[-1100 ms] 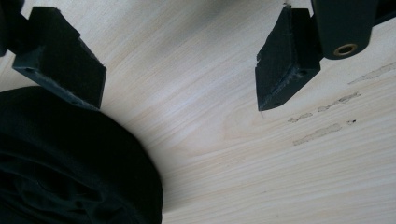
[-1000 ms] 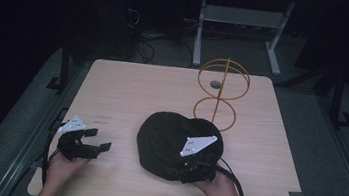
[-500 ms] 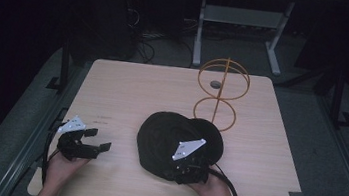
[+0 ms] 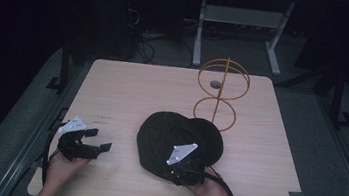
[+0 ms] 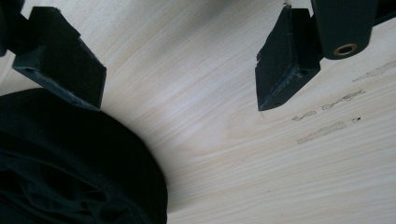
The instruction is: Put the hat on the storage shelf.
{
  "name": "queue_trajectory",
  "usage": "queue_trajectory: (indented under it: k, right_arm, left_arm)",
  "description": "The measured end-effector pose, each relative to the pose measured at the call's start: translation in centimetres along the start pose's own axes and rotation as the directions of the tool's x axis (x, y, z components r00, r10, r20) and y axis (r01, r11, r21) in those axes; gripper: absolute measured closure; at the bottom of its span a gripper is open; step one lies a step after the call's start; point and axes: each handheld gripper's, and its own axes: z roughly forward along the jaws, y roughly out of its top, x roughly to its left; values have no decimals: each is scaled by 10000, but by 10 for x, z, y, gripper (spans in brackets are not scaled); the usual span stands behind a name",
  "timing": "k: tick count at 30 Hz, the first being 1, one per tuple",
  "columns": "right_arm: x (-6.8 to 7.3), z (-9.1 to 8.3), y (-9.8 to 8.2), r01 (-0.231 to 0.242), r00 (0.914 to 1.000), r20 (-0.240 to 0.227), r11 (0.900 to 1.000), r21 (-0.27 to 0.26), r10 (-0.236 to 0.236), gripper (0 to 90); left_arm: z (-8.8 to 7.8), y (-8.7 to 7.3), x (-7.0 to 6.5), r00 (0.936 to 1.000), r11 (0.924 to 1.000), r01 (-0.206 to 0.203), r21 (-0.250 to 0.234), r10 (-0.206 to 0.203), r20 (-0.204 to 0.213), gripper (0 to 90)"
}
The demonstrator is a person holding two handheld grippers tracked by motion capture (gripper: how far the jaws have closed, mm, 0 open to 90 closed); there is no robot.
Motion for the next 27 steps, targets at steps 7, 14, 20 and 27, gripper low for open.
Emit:
queue_trajectory:
  k: [7, 14, 20, 27]
  right_arm:
    - [1, -1, 0, 110, 9999, 21, 9999, -51, -110, 769]
    - [0, -11, 3, 203, 9998, 27, 9988, -437, -202, 777]
    - [-2, -28, 8, 90, 10000, -14, 9963, -851, -91, 780]
    - [-10, -53, 10, -196, 9993, -357, 9861, -1653, 139, 782]
  left_arm:
    - [0, 0, 0, 9999, 10000, -90, 3, 90, 60, 162]
    - [0, 2, -1, 9998, 9998, 27, -190, -24, 188, 164]
    - [0, 5, -7, 9980, 9984, 43, -563, -7, 639, 165]
    - [4, 11, -17, 9933, 9974, 68, -712, 15, 1159, 165]
